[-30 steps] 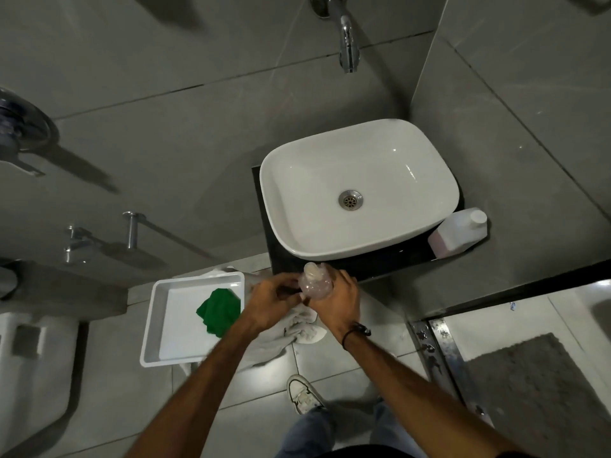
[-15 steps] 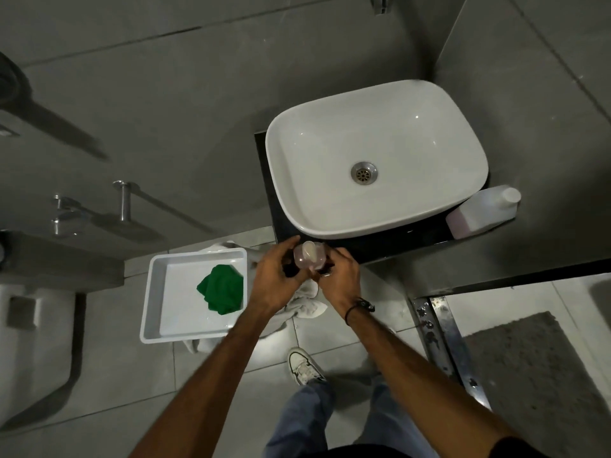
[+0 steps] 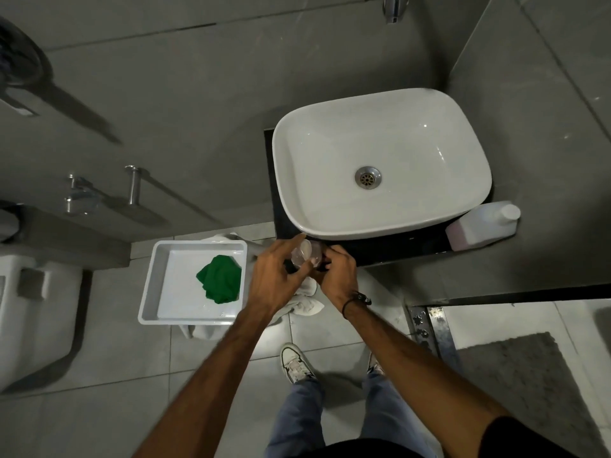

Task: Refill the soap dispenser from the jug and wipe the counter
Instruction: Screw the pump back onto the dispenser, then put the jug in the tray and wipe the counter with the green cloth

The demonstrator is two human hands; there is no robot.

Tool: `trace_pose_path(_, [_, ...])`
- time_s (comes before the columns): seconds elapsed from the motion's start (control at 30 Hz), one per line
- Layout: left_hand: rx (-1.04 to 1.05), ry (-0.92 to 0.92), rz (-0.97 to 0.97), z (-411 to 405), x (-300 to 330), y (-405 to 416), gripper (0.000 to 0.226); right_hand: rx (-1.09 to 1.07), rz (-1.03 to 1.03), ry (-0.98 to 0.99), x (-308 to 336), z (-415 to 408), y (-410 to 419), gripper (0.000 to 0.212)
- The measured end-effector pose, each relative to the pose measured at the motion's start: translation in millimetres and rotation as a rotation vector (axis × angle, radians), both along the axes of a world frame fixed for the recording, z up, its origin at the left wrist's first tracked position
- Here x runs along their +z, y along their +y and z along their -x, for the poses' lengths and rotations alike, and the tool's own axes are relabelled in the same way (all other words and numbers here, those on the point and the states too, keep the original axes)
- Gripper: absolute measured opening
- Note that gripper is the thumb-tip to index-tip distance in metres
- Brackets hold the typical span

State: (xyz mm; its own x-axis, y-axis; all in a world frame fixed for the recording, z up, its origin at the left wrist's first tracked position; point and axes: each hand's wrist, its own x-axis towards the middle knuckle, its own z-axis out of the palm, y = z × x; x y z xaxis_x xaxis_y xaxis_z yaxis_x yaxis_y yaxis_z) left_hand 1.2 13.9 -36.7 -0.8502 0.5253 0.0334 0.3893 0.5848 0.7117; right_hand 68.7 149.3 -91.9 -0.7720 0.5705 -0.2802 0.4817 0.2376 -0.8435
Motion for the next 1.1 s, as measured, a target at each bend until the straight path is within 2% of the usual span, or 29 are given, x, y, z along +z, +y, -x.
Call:
trace_pose_path(0.1, [-0.015, -0.036, 0.0, -2, -8, -4, 0.067, 0.12, -0.114, -0.007, 0, 1, 4, 0.045])
trace_pose_path(0.17, [0.026, -0.102, 0.005, -7, -15, -7, 0.076, 0.143, -0.08, -0.051, 5, -7, 11, 0.059])
trace_pose_path(0.23, [0.083, -0.157, 0.012, -15, -23, -9, 0.074, 0.141, -0.067, -0.118, 6, -26, 28, 0.066])
trace_pose_path(0.3, [0.114, -0.164, 0.04, -21, -29, -10, 0.069, 0.048, -0.035, -0.182, 6, -55, 55, 0.065])
trace_pose_path(0.37, [0.124, -0.135, 0.047, -23, -34, -9, 0.07, -0.146, 0.001, -0.196, 9, -89, 91, 0.062])
trace_pose_path(0.43, [0.128, -0.084, 0.042, -23, -37, -7, 0.072, -0.324, -0.051, -0.209, 16, -120, 132, 0.065])
trace_pose_path(0.53, [0.125, -0.033, 0.067, -20, -38, 1, 0.063, -0.426, -0.126, -0.259, 30, -146, 191, 0.088])
trace_pose_path(0.67, [0.18, -0.001, 0.076, -22, -39, 10, 0.038, -0.463, -0.146, -0.057, 53, -140, 232, 0.11])
trace_pose_path(0.77, [0.222, -0.007, 0.07, -28, -40, 13, 0.03, -0.497, -0.199, 0.044, 61, -126, 244, 0.107])
trace_pose_path(0.83, [0.247, -0.021, 0.075, -31, -39, 16, 0.032, -0.5, -0.203, 0.075, 62, -122, 249, 0.093])
trace_pose_path(0.93, [0.272, -0.095, -0.009, -41, -31, 24, 0.065, -0.485, -0.243, 0.084, 61, -128, 252, 0.075])
trace_pose_path(1.0, [0.451, -0.175, -0.092, -54, -25, 32, 0.07, -0.421, -0.204, 0.084, 59, -135, 245, 0.071])
trace_pose_path(1.1, [0.88, -0.421, -0.187, -87, -14, 51, 0.054, -0.175, -0.204, 0.016, 51, -145, 220, 0.073])
